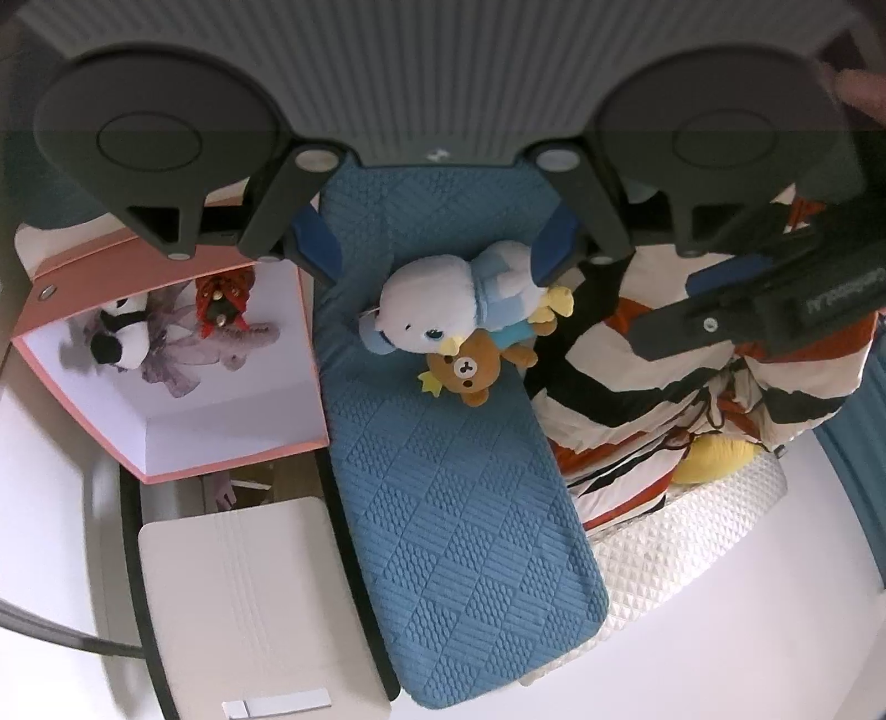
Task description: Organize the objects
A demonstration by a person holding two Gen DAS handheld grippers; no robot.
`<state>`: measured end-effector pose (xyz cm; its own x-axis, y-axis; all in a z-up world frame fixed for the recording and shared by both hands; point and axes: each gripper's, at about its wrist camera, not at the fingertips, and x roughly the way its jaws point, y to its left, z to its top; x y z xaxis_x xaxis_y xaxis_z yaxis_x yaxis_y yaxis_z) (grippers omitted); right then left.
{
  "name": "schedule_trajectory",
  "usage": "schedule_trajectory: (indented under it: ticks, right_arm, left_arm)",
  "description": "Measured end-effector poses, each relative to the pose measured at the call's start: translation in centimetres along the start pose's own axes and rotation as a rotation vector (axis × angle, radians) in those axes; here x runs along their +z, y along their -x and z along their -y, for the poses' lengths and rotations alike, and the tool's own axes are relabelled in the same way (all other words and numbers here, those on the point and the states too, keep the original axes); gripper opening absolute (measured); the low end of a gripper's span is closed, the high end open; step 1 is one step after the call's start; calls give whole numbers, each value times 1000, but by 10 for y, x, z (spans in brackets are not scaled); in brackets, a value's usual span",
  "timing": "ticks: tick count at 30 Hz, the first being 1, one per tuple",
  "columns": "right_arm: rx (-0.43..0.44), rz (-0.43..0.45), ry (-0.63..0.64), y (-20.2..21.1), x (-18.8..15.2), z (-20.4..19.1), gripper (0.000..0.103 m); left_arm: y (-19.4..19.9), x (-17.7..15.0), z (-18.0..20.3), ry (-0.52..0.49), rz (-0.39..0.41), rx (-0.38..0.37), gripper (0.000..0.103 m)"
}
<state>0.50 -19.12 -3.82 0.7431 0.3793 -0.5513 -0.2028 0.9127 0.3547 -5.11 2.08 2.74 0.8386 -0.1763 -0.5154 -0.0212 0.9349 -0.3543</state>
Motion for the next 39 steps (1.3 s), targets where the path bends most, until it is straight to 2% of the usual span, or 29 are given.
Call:
schedule_trajectory:
  ticks: [4, 6, 15, 16, 17, 18, 23, 39]
  right_arm:
    - [8, -9, 16, -12, -5, -7, 78]
    - [25, -23, 12, -19, -7, -9, 82]
    - [49, -85, -22, -54, -10, -13, 83]
    - [49, -89, -32, -57, -10, -12, 85]
    - [49, -90, -40, -60, -10, -11, 95]
    - [53, -86, -44, -62, -9, -11, 96]
    - [58, -93, -54, -79, -5, -11, 95]
    - [64, -120, -235, -140, 3, 3, 95]
  left_arm:
    - [-4, -3, -13, 21, 5, 4, 94]
    - [-6, -4, -18, 22, 10, 4, 94]
    - [-23, 0, -35, 37, 49, 7, 94]
    - [-26, 0, -37, 32, 52, 14, 94]
    - [-29, 0, -39, 27, 53, 21, 94]
    - [-34, -1, -42, 25, 54, 27, 94]
    - [-54, -3, -63, 86, 45, 43, 94]
    - [-127, -4, -134, 151, 29, 152, 94]
